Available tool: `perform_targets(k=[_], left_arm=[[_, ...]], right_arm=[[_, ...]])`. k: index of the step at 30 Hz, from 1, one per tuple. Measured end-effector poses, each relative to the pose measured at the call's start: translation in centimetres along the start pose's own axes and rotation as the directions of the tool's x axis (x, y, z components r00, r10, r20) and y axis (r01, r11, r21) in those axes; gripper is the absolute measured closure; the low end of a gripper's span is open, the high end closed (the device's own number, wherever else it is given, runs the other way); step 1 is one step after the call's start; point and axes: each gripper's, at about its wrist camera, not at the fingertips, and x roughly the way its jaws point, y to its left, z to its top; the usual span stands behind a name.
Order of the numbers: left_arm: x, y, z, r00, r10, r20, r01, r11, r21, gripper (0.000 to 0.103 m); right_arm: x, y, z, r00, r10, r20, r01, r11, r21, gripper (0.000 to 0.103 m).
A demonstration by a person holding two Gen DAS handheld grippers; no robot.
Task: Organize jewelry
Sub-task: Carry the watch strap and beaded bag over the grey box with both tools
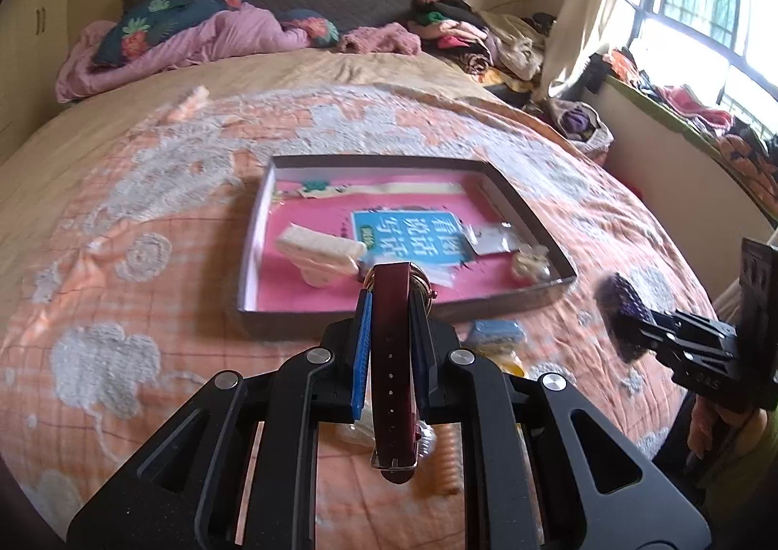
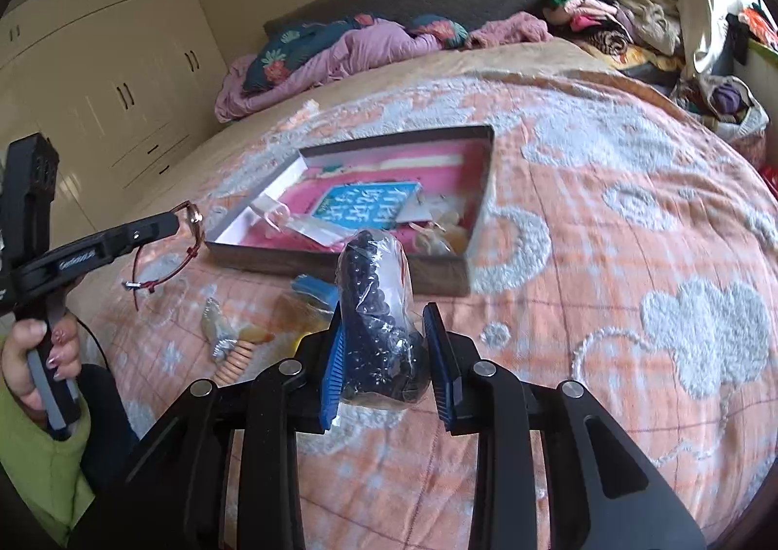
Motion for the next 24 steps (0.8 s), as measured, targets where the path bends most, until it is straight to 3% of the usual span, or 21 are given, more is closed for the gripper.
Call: perform_targets(k=[12,24], left_arm=[[0.2,1.4,2.0,1.000,-0.008,0.026,0.009,0.999,-0.035,0.095],[1.8,0.2,4.3,0.999,-0.037,0.037,0.037,0.999,-0.015,0.095]], right_arm=[[-0.4,1.7,1.9,0.999,0.010,0.039,-0.008,0.999,-0.042,0.074],[-0.5,3.0,4.8,0.996,0.003,0.090,0.004,0.997,-0.080,0.074]])
